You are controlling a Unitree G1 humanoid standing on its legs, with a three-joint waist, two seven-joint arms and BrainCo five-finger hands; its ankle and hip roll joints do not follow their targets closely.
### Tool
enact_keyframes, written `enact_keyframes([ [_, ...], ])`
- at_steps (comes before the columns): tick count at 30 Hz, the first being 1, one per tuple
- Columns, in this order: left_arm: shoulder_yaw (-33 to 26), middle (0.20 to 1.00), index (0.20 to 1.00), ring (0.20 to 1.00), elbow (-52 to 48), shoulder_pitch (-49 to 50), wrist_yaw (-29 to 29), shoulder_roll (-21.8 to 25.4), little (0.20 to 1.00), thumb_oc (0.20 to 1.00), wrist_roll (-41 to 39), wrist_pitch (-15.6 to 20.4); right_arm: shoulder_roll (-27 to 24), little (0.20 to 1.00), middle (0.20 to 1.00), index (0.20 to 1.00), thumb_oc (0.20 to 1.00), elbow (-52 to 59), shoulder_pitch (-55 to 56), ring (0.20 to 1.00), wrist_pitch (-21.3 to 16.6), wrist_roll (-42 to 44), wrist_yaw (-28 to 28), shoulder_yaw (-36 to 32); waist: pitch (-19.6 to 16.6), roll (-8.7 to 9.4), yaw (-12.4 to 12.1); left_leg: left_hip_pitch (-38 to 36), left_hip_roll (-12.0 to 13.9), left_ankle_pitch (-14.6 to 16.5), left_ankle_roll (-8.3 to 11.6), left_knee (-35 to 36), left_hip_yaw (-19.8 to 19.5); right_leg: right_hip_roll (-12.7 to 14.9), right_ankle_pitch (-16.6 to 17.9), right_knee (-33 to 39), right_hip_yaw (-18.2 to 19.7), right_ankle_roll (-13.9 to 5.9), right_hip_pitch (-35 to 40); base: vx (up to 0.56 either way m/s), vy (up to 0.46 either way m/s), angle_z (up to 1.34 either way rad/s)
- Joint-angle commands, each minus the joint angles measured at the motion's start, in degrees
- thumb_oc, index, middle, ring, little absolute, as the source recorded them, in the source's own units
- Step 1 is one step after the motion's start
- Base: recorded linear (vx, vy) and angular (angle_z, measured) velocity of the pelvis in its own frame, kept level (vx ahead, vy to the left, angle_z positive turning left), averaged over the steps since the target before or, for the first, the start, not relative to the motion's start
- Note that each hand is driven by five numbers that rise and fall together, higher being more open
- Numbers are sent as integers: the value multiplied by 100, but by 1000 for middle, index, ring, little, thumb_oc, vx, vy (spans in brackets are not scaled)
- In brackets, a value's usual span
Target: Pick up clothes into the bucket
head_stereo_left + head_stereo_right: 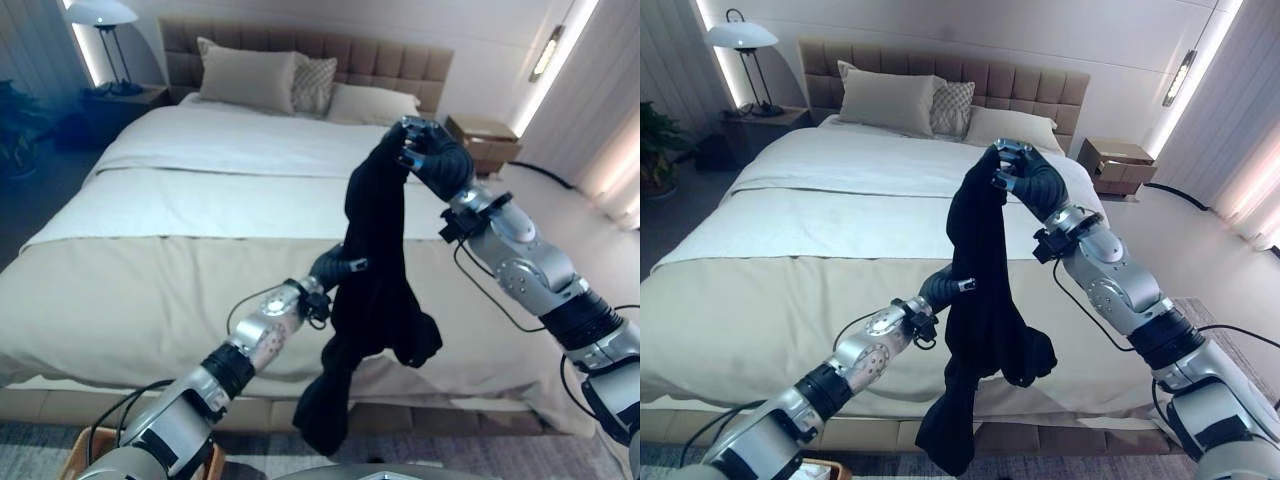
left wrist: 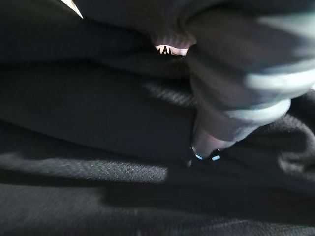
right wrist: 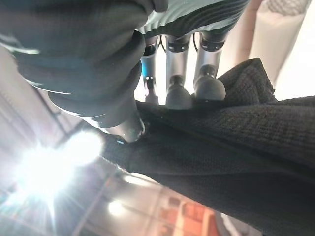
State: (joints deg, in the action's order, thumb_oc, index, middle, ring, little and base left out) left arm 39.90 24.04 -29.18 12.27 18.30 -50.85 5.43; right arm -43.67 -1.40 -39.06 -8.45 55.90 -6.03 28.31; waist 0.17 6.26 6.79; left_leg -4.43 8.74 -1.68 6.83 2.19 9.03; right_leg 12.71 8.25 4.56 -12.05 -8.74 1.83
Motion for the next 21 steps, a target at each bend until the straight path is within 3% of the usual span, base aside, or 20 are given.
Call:
enact_keyframes([
  [1, 77, 200, 200, 200, 328, -209, 56, -94, 200, 200, -130, 184, 62, 200, 200, 200, 200, -207, -1083, 200, -545, 283, 66, -176, -98, 73, -131, 308, 48, -44, -123, -272, -74, 317, -215, -487, -199, -467, 363, 0, 0, 0],
  [11, -534, 200, 200, 200, 293, 229, -257, -108, 200, 200, 85, 428, 1, 200, 200, 200, 200, -125, -944, 200, -585, 259, 79, -485, -97, 100, -245, 345, 26, -36, -135, -308, -126, 332, -222, -486, -269, -447, 398, 0, 0, 0],
  [16, -1115, 200, 200, 200, -510, 577, -618, 404, 200, 200, 626, 671, -53, 200, 200, 200, 200, 137, -386, 200, -640, 195, 144, -1011, -57, 85, -350, 385, 16, -38, -145, -347, -174, 332, -252, -492, -313, -432, 410, -11, -3, 8],
  [17, -1247, 200, 200, 200, -726, 686, -660, 553, 200, 200, 754, 685, -71, 420, 420, 420, 420, 171, -249, 420, -640, 162, 156, -1137, -46, 77, -378, 391, 13, -37, -147, -351, -184, 331, -257, -491, -325, -430, 418, -8, -4, 10],
  [18, -1417, 200, 200, 200, -941, 837, -703, 703, 200, 200, 903, 703, -67, 859, 859, 859, 859, 201, -79, 859, -630, 119, 173, -1262, -36, 68, -408, 396, 10, -38, -149, -356, -193, 331, -263, -491, -338, -429, 423, -8, -4, 4],
  [19, -1615, 200, 200, 200, -1155, 973, -754, 865, 200, 200, 1011, 729, -69, 1000, 1000, 1000, 1000, 232, 81, 1000, -616, 96, 181, -1388, -32, 60, -434, 399, 7, -38, -151, -357, -201, 335, -268, -486, -344, -426, 426, 0, 0, 0],
  [21, -1947, 200, 200, 200, -1505, 1248, -781, 1093, 200, 200, 1009, 765, -82, 1000, 1000, 1000, 1000, 317, 355, 1000, -580, 89, 157, -1548, -30, 43, -473, 416, 10, -43, -153, -366, -220, 337, -280, -482, -356, -422, 430, 0, 0, 0],
])
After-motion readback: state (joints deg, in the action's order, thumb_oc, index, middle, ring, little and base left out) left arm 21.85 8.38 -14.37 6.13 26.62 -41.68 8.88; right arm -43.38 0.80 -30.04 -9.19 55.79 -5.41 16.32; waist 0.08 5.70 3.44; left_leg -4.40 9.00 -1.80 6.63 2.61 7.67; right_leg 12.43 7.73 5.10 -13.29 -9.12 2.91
